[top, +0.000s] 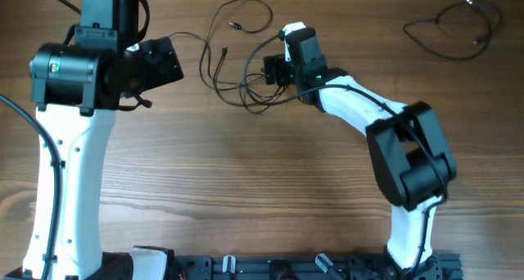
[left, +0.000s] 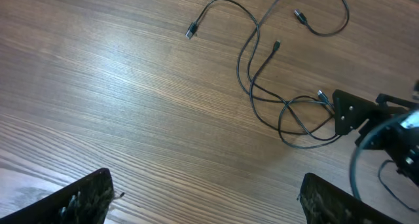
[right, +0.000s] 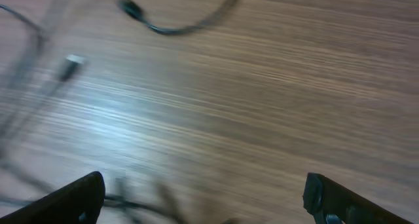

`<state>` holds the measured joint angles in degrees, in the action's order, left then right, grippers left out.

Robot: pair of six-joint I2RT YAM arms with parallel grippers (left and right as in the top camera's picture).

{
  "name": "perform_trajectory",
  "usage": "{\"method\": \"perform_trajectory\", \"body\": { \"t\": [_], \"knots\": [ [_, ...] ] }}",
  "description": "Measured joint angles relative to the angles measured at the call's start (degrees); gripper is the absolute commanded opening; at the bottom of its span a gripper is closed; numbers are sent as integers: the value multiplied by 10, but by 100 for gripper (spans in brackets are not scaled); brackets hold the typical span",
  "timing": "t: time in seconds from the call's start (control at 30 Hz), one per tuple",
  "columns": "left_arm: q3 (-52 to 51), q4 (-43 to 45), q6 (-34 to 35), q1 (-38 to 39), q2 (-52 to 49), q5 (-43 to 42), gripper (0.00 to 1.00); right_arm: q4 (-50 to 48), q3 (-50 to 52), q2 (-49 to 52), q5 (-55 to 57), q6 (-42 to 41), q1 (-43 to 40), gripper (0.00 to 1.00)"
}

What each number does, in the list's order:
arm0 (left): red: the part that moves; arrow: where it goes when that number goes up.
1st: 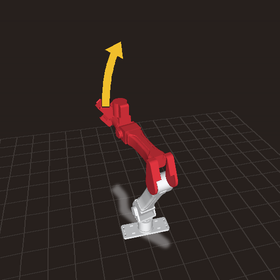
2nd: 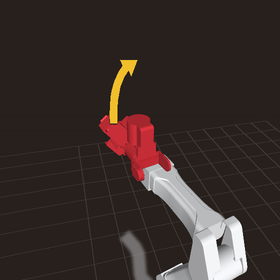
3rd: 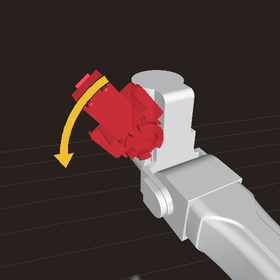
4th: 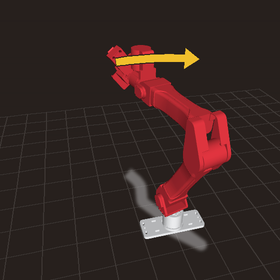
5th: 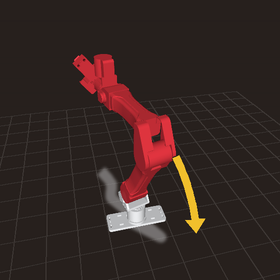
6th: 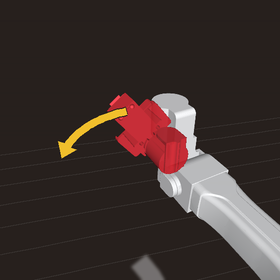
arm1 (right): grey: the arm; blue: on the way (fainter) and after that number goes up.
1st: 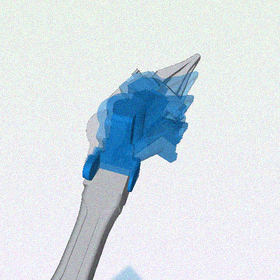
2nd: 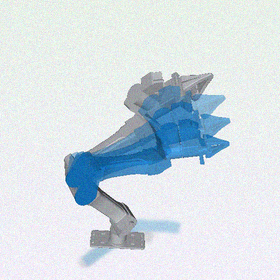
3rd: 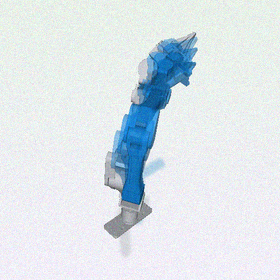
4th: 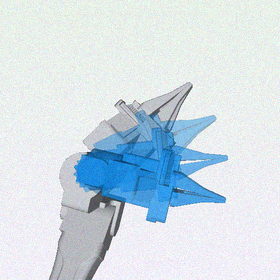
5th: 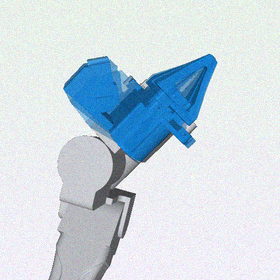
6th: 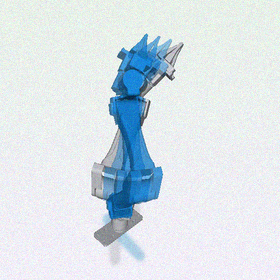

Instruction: Untangle cables

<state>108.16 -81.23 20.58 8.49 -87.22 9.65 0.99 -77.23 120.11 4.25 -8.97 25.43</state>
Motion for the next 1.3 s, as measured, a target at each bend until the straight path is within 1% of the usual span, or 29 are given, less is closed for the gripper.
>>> {"method": "perform_trajectory", "body": {
  "t": [0.13,0.3,0.43,0.53,0.63,0.73,0.87,0.93,1.03,1.07,1.23,1.27,1.3],
  "knots": [
    [0,0,-2,0,0,0,93,-2,0,9,5,40,-28,99],
    [0,0,-2,0,0,0,92,33,-2,17,-16,16,-33,100],
    [0,-1,-2,0,0,0,92,204,-24,-4,-25,-80,-34,100],
    [0,-1,-2,0,0,0,92,261,-35,-60,-42,-144,-34,100],
    [0,-2,-2,0,0,0,92,329,-44,-68,-95,-208,-33,100],
    [0,-2,-2,0,0,0,91,356,-44,-68,-133,-247,-33,100],
    [0,-12,-2,0,0,-1,90,369,-44,-68,-128,-290,-34,100],
    [0,-20,-2,0,0,-1,89,369,-37,-68,-111,-350,-35,100],
    [0,-22,-2,0,0,-1,89,323,-9,-68,-89,-405,-36,99],
    [0,-22,-2,0,0,-1,89,317,-5,-68,-87,-413,-36,100],
    [0,-23,-2,0,0,-6,88,219,11,-65,-98,-449,-36,100],
    [0,-23,-2,0,0,-7,88,213,11,-63,-104,-466,-36,100],
    [0,-23,-2,0,0,-7,88,211,11,-59,-128,-524,-36,100]
  ]
}}
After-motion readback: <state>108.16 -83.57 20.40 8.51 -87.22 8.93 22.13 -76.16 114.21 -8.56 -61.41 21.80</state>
